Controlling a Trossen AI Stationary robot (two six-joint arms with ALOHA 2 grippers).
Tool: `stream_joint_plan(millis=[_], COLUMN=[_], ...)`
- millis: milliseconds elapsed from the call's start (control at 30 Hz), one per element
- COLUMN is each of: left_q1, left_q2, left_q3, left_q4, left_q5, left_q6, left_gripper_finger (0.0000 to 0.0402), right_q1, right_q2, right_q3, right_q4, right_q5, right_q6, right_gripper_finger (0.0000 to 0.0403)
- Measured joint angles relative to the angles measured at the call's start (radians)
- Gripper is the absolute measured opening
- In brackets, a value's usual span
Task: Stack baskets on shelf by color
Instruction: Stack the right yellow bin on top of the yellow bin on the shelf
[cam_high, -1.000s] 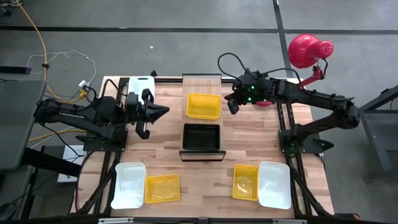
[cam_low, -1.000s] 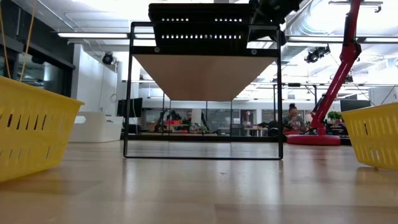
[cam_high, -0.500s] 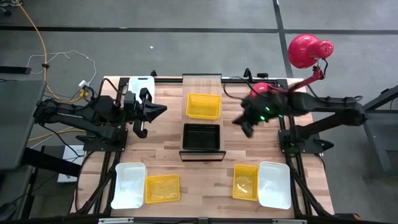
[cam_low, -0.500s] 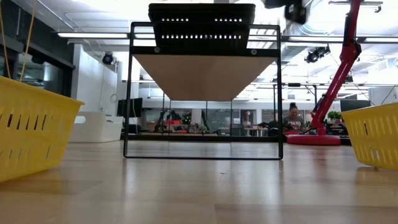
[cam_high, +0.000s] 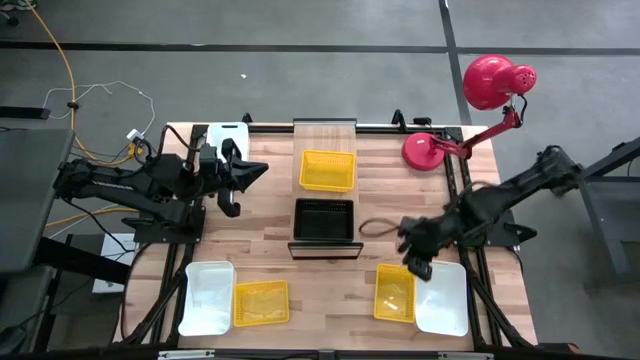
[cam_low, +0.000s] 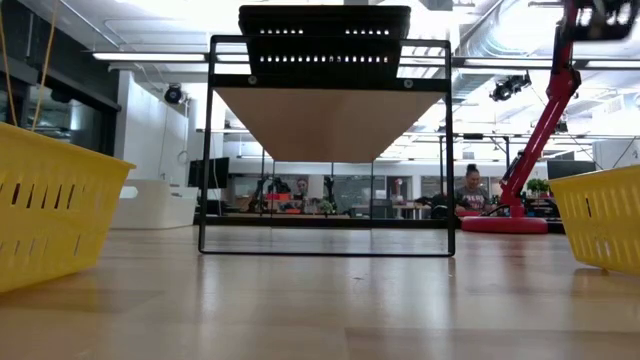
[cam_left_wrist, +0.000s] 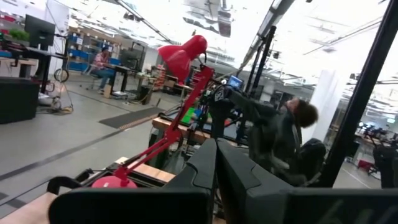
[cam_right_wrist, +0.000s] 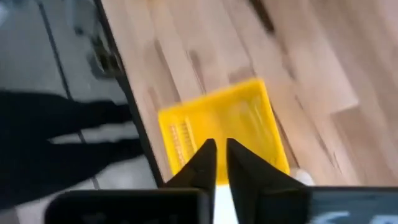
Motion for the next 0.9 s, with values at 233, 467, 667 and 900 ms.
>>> stream_joint_plan(millis=[233, 467, 667, 900], left_q1=[0.000, 0.000, 0.000, 0.000], left_q2=[0.000, 0.000, 0.000, 0.000], left_q3=[0.000, 0.000, 0.000, 0.000], left_q4=[0.000, 0.000, -0.002, -0.007], left_q5=[-0.006, -0.027, -0.027, -0.027], left_q6=[-0.003, -0.024, -0.024, -0.024], left_gripper_finger=[0.0000, 0.0000, 0.0000, 0.0000], right_q1=[0.010, 0.004, 0.006, 0.007], right_q2=[0.095, 0.206, 0.309, 0.375], right_q3=[-0.092, -0.129, -0.134, -0.134], right_q4=[0.059, 0.084, 0.114, 0.121], right_q5=[-0.017, 0.024, 0.066, 0.075], right_q6=[-0.121, -0.231, -0.259, -0.283], right_gripper_finger=[0.0152, 0.0230, 0.0229, 0.0190])
